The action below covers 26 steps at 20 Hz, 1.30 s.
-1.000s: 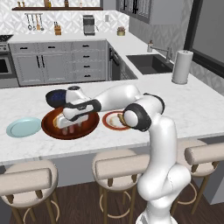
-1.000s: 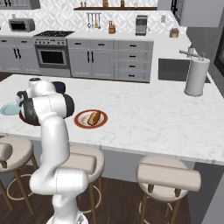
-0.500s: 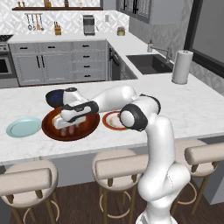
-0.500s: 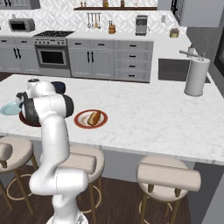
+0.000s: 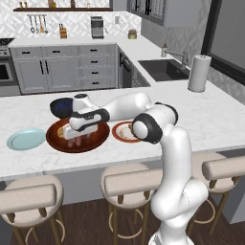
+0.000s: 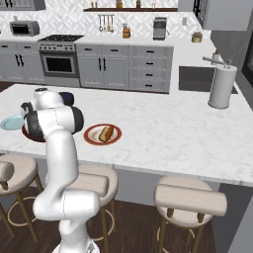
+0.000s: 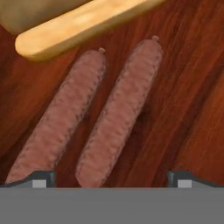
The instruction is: Place one bun and one sausage from the bowl on each plate.
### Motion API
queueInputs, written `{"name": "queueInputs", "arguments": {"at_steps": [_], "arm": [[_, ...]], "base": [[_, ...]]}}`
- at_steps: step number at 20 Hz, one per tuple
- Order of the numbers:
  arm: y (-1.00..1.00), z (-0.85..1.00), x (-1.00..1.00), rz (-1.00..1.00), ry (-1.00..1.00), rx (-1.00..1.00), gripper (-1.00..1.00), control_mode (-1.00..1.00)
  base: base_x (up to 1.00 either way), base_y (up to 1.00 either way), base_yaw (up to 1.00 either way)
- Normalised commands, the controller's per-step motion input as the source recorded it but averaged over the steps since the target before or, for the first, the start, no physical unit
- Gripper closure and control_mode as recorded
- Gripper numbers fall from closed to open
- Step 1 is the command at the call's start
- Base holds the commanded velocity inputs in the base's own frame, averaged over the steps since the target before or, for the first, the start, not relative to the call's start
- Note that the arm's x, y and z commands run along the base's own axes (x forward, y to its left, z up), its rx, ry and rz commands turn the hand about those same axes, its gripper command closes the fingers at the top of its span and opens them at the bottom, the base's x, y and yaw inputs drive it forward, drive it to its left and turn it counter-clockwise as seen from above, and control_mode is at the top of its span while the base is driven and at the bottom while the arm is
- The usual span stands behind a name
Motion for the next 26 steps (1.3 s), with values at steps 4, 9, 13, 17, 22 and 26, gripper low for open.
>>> {"name": "queueInputs", "arguments": {"at_steps": [4, 9, 13, 17, 22, 26], "arm": [[-0.09, -0.43, 0.0, -0.02, 0.0, 0.0, -1.0, -1.0], [0.0, -0.25, 0.0, -0.01, 0.0, 0.0, -1.0, -1.0], [-0.16, 0.01, 0.03, 0.0, 0.0, 0.0, -1.0, -1.0], [-0.19, 0.06, 0.12, 0.0, 0.0, 0.0, -1.0, -1.0], [-0.11, 0.01, 0.14, 0.0, 0.0, 0.0, -1.0, -1.0], [0.0, 0.0, 0.4, -0.05, -0.04, 0.0, -1.0, -1.0]], "base": [[0.0, 0.0, 0.0], [0.0, 0.0, 0.0], [0.0, 0.0, 0.0], [0.0, 0.0, 0.0], [0.0, 0.0, 0.0], [0.0, 0.0, 0.0]]}}
